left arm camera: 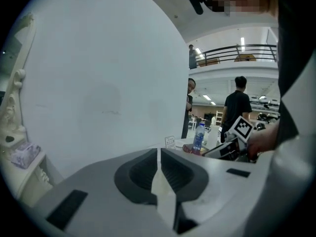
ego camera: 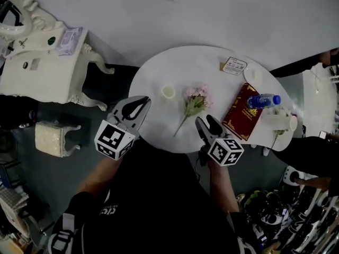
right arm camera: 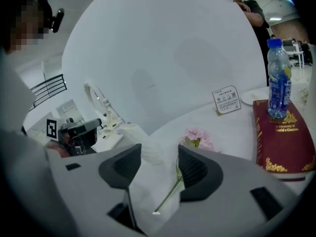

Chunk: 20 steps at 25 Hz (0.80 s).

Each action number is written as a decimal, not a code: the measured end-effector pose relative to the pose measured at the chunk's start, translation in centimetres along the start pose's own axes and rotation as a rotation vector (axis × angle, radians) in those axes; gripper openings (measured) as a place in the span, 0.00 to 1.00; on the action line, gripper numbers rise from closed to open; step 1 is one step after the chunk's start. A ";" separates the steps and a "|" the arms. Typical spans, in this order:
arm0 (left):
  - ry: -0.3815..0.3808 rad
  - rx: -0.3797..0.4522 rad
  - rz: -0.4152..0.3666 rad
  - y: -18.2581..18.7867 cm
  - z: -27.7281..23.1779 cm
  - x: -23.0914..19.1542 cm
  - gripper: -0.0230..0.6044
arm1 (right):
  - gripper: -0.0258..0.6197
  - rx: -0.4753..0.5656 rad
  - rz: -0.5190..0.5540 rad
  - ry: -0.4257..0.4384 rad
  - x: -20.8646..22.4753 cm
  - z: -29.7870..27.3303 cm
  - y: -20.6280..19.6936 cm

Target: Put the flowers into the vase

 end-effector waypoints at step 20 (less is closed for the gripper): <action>-0.184 0.004 0.001 -4.8 -3.1 -2.8 0.26 | 0.52 -0.213 -0.319 -0.280 7.9 -9.3 -5.2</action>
Point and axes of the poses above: the fingertips, and each gripper's own axes: z backward along the fingers, x to its right, y out of its top, the point moved 4 cm from there along z, backward along the fingers, and after that the axes turned 11 degrees about -z, right-handed, at the moved point
